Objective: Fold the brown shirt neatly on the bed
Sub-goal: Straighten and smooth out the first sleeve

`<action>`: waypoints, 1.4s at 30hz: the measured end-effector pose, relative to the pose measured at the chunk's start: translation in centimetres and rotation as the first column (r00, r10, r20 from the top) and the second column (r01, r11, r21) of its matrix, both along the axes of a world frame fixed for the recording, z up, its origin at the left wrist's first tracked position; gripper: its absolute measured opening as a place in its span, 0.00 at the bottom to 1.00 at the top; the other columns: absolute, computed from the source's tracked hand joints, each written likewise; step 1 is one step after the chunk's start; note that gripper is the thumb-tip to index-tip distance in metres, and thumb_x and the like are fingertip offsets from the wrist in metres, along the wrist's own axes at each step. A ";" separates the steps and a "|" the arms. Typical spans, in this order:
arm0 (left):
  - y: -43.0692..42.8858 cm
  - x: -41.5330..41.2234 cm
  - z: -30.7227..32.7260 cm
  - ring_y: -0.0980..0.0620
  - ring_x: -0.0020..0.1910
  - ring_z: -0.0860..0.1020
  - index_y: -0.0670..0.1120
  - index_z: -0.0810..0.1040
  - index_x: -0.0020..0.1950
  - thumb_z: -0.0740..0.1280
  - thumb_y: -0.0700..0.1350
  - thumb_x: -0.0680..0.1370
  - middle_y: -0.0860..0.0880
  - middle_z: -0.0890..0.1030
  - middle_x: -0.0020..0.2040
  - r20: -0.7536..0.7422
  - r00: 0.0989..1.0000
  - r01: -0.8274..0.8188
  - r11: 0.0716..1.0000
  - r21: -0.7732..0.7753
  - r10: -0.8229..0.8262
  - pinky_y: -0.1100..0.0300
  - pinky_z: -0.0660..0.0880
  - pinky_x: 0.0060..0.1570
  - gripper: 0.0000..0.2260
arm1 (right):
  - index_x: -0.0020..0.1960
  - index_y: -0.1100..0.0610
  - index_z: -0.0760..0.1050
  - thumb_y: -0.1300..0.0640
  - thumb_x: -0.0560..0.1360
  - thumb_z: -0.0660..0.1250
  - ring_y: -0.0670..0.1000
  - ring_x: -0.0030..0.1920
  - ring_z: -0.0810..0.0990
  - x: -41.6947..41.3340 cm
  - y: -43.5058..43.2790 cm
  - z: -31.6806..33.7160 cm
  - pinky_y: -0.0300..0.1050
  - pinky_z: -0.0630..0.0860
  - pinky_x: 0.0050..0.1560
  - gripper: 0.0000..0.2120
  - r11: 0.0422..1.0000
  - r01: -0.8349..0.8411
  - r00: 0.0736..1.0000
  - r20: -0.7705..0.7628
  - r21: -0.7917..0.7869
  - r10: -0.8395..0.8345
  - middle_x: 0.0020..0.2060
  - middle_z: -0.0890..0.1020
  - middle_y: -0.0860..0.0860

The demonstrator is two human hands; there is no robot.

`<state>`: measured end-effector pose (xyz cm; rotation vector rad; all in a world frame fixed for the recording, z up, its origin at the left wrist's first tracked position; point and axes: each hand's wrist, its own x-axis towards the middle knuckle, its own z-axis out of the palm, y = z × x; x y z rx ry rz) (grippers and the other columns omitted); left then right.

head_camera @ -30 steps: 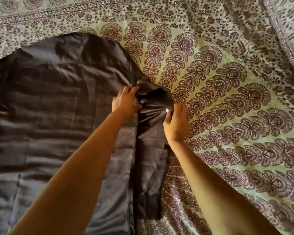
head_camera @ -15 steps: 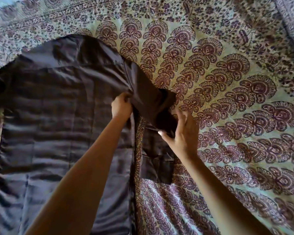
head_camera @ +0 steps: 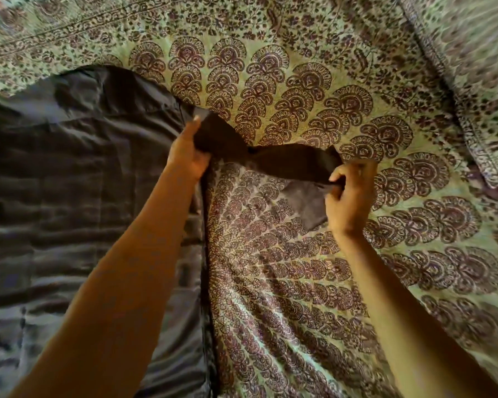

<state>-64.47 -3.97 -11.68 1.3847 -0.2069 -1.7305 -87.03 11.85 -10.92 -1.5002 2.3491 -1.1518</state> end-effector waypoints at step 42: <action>8.5 -13.0 -5.4 0.42 0.75 0.52 0.52 0.51 0.76 0.62 0.60 0.76 0.43 0.51 0.77 0.862 -0.278 0.603 0.622 0.500 -0.424 0.43 0.50 0.72 0.34 | 0.57 0.61 0.72 0.50 0.76 0.64 0.60 0.55 0.77 -20.0 -4.4 -4.9 0.46 0.69 0.46 0.17 0.784 0.203 0.954 0.060 0.587 -0.292 0.54 0.79 0.58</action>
